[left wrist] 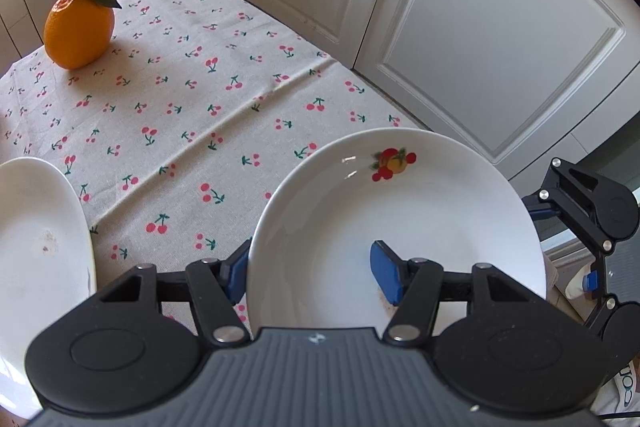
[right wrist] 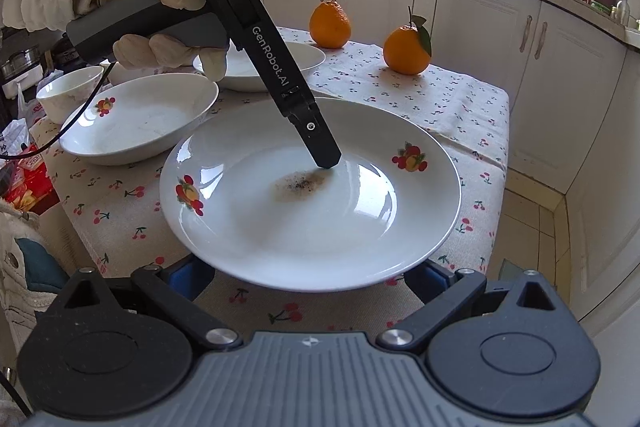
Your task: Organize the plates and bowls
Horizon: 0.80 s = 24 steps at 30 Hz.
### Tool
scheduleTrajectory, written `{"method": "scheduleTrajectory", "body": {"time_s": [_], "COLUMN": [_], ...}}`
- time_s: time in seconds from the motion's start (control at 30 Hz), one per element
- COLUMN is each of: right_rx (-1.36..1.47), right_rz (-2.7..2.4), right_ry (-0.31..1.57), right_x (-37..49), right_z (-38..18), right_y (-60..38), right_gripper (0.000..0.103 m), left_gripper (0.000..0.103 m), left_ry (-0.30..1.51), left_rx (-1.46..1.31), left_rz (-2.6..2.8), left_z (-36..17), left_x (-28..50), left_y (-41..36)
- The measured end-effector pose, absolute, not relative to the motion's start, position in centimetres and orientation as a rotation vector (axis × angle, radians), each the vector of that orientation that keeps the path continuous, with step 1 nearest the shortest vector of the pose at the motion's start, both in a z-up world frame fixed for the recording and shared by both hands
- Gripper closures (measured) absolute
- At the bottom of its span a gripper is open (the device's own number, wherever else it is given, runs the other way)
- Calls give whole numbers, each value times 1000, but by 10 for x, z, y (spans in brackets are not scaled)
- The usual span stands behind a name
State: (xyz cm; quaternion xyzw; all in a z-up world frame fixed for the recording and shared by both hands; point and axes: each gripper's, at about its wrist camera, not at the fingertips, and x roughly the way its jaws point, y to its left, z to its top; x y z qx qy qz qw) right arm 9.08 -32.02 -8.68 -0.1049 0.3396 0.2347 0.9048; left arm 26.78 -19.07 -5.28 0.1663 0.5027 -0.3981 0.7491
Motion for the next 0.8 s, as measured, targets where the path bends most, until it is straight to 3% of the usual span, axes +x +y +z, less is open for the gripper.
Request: {"method": "scheduleTrajectory", "body": {"time_s": [0.8], "right_rx": [-258], "right_rz": [459], "right_ry": [710], "right_x": [158], "right_z": [-95], "right_y": [-352], "right_gripper": [1], "left_gripper": [43], "left_ry": [1048], "left_rx": [337], "left_rz": [-861], "left_z": [-58], "left_x": [332], "left_y": [-222]}}
